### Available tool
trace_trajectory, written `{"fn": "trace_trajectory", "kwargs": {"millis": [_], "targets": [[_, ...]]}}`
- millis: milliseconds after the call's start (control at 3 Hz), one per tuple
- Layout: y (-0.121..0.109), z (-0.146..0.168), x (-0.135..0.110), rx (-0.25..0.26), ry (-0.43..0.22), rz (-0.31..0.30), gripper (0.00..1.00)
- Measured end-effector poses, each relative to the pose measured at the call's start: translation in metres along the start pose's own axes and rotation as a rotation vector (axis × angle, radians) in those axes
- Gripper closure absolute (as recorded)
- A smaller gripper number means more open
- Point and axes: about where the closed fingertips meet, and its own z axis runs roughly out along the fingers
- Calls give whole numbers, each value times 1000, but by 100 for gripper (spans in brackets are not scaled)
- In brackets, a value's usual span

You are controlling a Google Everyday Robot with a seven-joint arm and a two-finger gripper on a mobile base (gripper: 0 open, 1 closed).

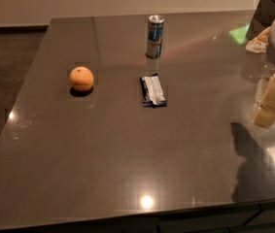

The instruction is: Pick rxbar blueberry

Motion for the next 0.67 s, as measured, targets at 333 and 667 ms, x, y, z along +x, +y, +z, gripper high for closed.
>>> {"fn": "trace_trajectory", "kwargs": {"millis": [333, 667], "targets": [[0, -1, -1, 2, -2, 1, 0], [-5, 6, -13, -8, -7, 44, 0]]}}
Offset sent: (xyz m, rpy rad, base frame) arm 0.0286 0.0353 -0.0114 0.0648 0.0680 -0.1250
